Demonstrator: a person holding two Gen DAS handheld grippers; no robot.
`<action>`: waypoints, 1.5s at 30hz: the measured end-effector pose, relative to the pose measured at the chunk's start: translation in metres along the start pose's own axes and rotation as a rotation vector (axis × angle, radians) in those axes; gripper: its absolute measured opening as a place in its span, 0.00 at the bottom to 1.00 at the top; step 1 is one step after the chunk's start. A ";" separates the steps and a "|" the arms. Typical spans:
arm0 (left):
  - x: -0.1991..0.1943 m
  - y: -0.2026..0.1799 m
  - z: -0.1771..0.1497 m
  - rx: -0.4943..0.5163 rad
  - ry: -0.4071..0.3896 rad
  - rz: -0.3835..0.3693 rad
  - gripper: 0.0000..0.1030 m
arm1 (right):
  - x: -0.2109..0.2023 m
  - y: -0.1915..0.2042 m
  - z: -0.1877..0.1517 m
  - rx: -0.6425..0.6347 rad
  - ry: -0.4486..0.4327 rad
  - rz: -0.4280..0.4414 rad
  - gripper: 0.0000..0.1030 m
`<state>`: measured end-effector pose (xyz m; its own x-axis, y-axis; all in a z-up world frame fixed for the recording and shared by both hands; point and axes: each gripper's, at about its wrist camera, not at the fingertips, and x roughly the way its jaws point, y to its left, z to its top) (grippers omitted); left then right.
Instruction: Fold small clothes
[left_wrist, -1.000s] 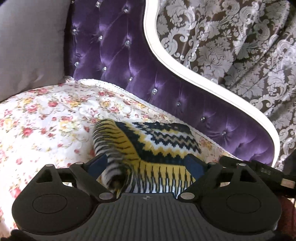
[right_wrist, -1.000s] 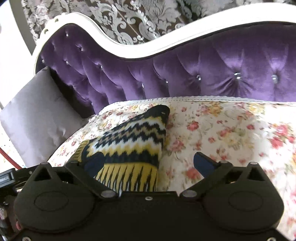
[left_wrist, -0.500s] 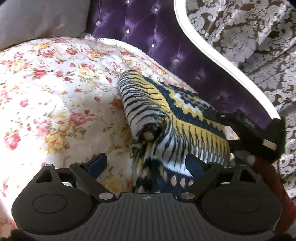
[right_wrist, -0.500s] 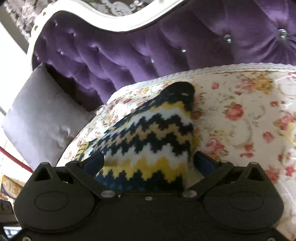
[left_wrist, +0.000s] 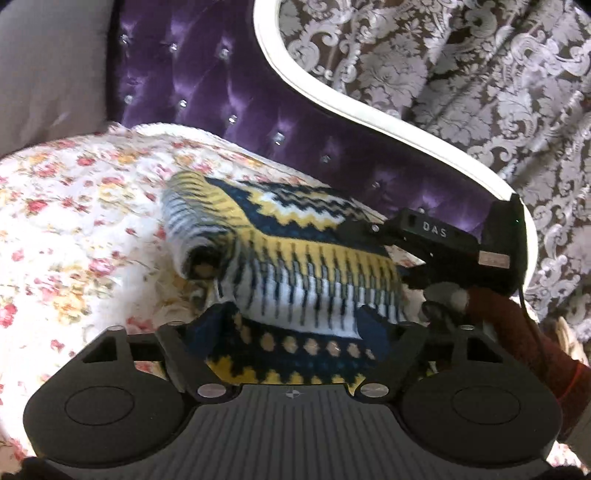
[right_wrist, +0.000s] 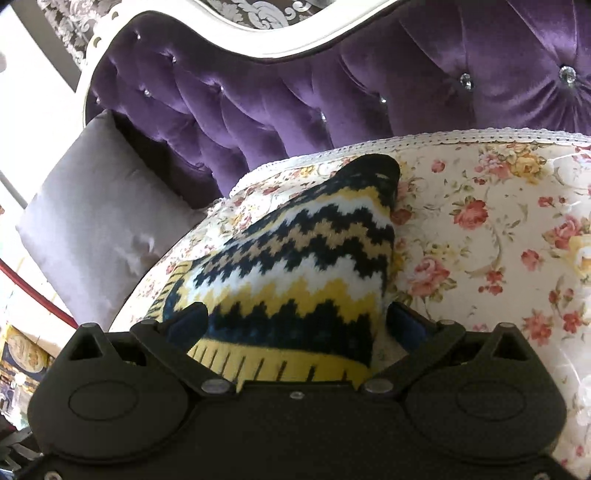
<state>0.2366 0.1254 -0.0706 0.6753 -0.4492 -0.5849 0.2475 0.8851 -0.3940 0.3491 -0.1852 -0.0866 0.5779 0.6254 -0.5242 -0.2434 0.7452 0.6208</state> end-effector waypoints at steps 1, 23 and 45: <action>0.001 0.000 0.000 -0.007 0.002 -0.003 0.58 | -0.001 0.001 0.000 -0.002 -0.001 0.001 1.00; -0.011 0.026 -0.008 -0.240 0.133 -0.043 0.04 | -0.029 0.004 -0.009 -0.013 -0.027 0.021 1.00; 0.039 0.042 0.017 -0.240 0.105 -0.026 0.76 | 0.012 -0.011 0.004 0.020 0.023 0.097 1.00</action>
<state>0.2856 0.1467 -0.0977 0.5917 -0.4924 -0.6383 0.0834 0.8249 -0.5591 0.3620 -0.1869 -0.0978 0.5345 0.6996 -0.4743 -0.2811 0.6763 0.6808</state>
